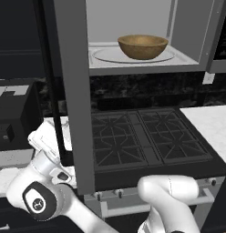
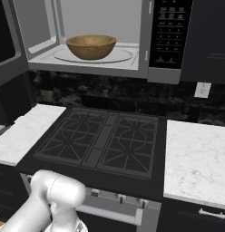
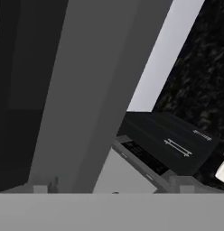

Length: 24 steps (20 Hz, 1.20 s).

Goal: Pick the sweet potato from the sink and place it in the bowl. Then pick the bowl and place it in the microwave. Then close the microwave door and press the start button.

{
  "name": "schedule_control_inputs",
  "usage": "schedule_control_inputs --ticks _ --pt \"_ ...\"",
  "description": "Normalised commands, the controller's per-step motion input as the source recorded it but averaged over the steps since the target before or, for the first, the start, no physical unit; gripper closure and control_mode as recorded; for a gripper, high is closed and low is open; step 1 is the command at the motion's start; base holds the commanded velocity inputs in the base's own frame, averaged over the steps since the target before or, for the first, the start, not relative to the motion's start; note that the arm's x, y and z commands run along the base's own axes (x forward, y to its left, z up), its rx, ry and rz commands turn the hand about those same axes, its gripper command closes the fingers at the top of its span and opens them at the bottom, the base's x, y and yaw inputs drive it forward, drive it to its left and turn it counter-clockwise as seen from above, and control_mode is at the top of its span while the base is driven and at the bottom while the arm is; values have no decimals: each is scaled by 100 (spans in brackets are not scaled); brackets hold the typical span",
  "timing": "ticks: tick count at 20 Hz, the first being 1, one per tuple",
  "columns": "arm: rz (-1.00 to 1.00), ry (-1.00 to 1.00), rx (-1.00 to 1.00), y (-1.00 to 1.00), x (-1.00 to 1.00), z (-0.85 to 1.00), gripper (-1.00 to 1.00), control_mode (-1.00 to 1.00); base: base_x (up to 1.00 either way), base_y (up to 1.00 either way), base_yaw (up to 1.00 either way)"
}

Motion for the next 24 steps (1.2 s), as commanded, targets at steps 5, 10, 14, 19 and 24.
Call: schedule_control_inputs --ticks 5,10,14,19,24 --pt "0 -5 0 16 -17 31 -100 -100 0 0 0" --pt "-1 -5 6 -39 -7 84 -100 -100 0 0 0" --pt "0 0 19 -91 0 50 -100 -100 0 0 0" --pt "1 0 29 -100 0 10 -100 -100 0 0 0" --pt "11 1 29 -100 28 21 -100 -100 0 0 0"
